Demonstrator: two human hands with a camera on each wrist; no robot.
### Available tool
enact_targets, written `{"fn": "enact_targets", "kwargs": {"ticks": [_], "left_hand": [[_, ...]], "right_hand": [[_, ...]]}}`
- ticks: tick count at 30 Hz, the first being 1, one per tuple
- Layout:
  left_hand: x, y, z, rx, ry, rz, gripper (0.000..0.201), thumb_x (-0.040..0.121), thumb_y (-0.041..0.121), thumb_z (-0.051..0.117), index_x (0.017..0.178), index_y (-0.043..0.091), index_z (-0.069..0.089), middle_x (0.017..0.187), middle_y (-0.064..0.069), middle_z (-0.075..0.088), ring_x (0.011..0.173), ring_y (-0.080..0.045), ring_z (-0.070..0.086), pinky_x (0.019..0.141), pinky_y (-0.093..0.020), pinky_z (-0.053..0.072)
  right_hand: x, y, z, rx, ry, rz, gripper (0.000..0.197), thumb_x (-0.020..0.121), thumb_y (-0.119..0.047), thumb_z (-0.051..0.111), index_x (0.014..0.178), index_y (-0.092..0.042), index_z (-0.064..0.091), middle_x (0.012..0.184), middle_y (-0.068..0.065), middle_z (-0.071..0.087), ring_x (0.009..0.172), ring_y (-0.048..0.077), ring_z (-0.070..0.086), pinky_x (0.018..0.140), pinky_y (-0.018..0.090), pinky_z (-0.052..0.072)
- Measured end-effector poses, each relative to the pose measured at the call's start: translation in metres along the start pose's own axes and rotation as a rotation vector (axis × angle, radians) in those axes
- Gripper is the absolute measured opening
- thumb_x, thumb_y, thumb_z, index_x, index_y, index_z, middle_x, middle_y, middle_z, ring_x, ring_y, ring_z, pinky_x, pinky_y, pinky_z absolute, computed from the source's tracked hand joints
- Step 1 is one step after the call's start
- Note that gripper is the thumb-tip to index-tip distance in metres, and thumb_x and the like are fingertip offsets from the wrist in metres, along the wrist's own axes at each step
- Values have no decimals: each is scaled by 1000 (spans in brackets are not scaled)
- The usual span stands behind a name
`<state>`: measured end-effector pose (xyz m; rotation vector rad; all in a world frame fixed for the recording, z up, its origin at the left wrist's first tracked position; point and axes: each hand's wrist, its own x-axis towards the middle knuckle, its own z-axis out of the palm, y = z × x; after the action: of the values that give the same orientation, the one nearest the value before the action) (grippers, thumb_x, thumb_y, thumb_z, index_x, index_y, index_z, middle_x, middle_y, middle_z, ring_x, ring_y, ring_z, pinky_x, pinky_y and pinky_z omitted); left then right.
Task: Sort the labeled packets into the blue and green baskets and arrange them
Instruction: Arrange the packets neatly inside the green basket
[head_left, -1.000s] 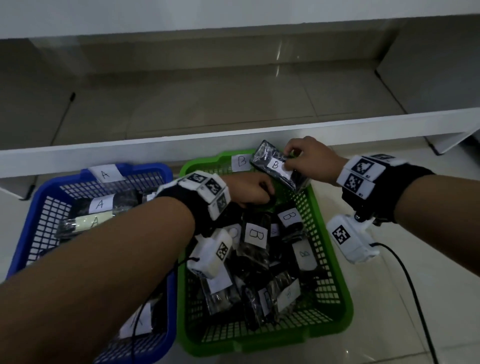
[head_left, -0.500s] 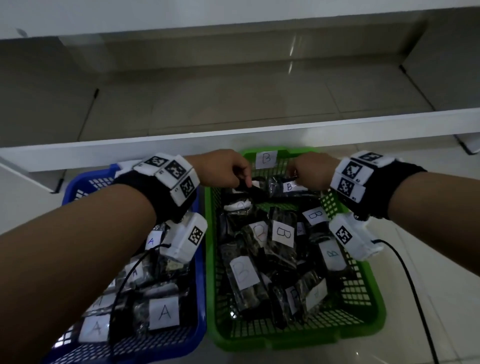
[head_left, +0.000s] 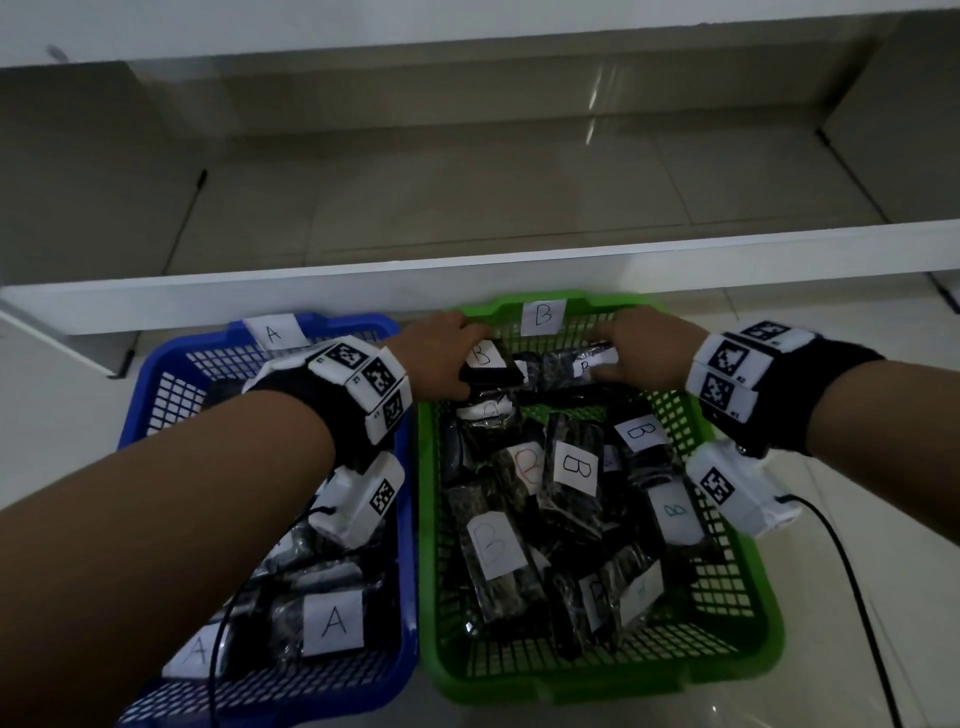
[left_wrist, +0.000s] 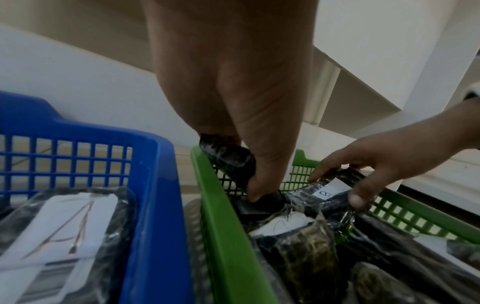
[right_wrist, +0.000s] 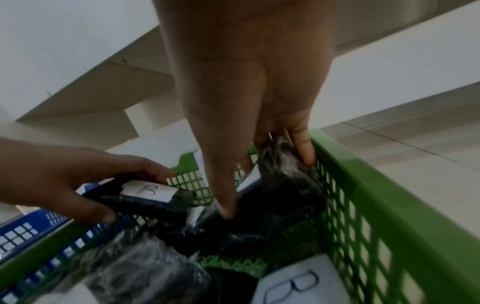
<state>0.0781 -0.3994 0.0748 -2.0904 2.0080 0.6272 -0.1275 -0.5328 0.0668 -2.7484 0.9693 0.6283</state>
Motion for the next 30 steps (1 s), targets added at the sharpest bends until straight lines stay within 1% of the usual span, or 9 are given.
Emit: {"fn": "enact_targets", "kwargs": {"ticks": [3, 7, 10, 13, 16, 18, 22, 26, 30], "left_hand": [[2, -2, 0, -89, 12, -3, 77, 81, 20, 68, 145, 20, 26, 134, -12, 40, 122, -28, 42, 98, -38, 41], [3, -3, -2, -202, 25, -1, 80, 77, 19, 70, 145, 22, 27, 130, -8, 38, 119, -25, 44, 96, -36, 43], [4, 0, -1, -138, -25, -10, 93, 77, 25, 71, 150, 26, 13, 131, -11, 34, 115, -27, 45, 91, -34, 45], [7, 4, 6, -1, -43, -19, 92, 82, 36, 65, 151, 22, 6, 139, -16, 30, 125, -33, 38, 100, -38, 40], [12, 11, 16, 20, -88, -39, 81, 90, 46, 53, 151, 17, 7, 143, -18, 32, 130, -33, 37, 103, -39, 38], [15, 16, 20, 2, -86, -75, 78, 92, 48, 49, 151, 16, 9, 144, -19, 33, 130, -34, 38, 103, -42, 39], [21, 22, 23, -56, -87, -100, 79, 91, 43, 53, 150, 12, 12, 143, -20, 34, 131, -33, 37, 104, -41, 38], [25, 28, 18, -79, -73, -85, 81, 86, 40, 62, 149, 15, 17, 134, -19, 43, 121, -33, 47, 97, -40, 43], [28, 27, 16, -48, -83, -83, 82, 86, 36, 64, 150, 17, 15, 141, -17, 40, 127, -33, 43, 101, -41, 40]], "right_hand": [[2, -1, -8, -113, -123, -15, 62, 77, -38, 72, 127, -10, 48, 119, 12, 57, 106, 28, 56, 86, 32, 49], [-2, 1, -5, -61, -1, -5, 53, 77, -30, 73, 119, -8, 49, 115, 12, 56, 103, 27, 55, 85, 38, 49], [-3, 3, -2, -20, 63, 11, 57, 78, -26, 72, 124, -8, 44, 120, 13, 51, 110, 29, 49, 87, 38, 45], [-4, 2, -1, -61, 91, -3, 55, 79, -27, 70, 125, -9, 45, 120, 12, 53, 110, 30, 48, 87, 37, 43], [-7, 2, -3, -164, 179, -9, 57, 81, -33, 65, 131, -17, 45, 123, 7, 54, 114, 27, 45, 90, 36, 37], [-7, 4, -5, -143, 194, 0, 59, 81, -33, 64, 134, -17, 43, 125, 7, 52, 116, 28, 43, 91, 36, 36], [-9, 6, -4, -94, 182, -12, 60, 80, -26, 66, 135, -15, 43, 126, 9, 52, 115, 28, 44, 91, 37, 40], [-12, 7, 1, -101, 166, -30, 62, 81, -23, 66, 138, -16, 40, 129, 8, 51, 116, 27, 44, 92, 37, 40], [-9, 6, 0, -134, 165, -43, 57, 82, -19, 64, 135, -15, 42, 126, 8, 53, 115, 27, 46, 90, 36, 41]]}}
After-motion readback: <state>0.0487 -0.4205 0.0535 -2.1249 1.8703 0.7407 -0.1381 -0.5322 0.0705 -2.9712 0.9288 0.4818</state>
